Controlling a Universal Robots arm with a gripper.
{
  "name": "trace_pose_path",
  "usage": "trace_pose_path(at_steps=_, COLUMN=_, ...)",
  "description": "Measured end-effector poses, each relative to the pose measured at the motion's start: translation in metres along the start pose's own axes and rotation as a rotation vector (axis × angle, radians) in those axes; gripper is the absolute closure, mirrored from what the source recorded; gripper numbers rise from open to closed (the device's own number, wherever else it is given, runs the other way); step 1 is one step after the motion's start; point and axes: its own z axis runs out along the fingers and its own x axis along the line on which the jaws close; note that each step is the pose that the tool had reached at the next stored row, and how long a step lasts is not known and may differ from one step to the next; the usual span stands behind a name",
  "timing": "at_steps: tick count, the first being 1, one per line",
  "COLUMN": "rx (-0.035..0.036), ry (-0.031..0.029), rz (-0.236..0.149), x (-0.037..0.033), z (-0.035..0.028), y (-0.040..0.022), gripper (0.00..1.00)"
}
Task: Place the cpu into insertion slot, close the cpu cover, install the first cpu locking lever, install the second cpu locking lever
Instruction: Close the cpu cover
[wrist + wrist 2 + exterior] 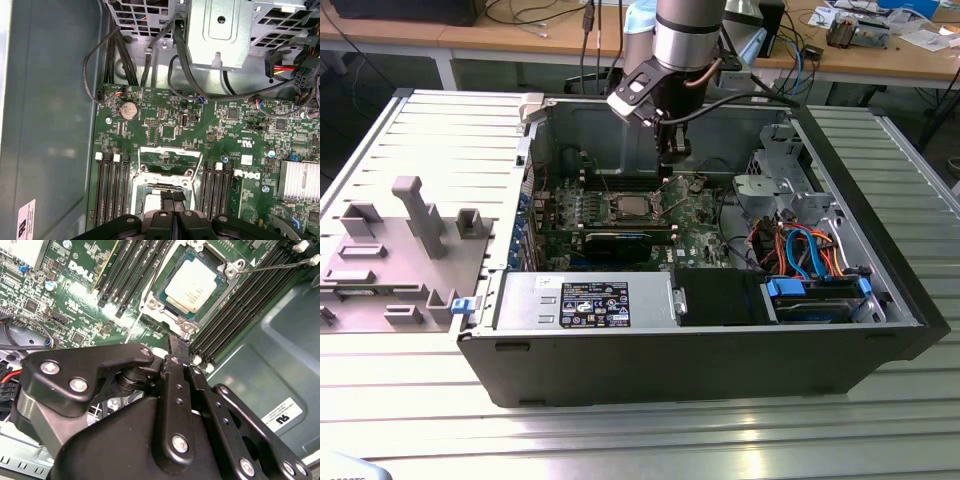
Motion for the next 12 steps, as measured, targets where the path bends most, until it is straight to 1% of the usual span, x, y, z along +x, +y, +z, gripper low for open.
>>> trace_pose_path(at_steps=4, rx=0.0, ry=0.0, rz=0.0, x=-0.0004, z=0.0, y=0.0038, gripper=0.89)
trace_pose_path(at_steps=5, rx=0.0, ry=0.0001, rz=0.0, x=-0.0009, z=0.0, y=0.009, gripper=0.89)
trace_pose_path(at_steps=12, rx=0.0, ry=0.0, rz=0.0, x=-0.0016, z=0.0, y=0.0165, gripper=0.89)
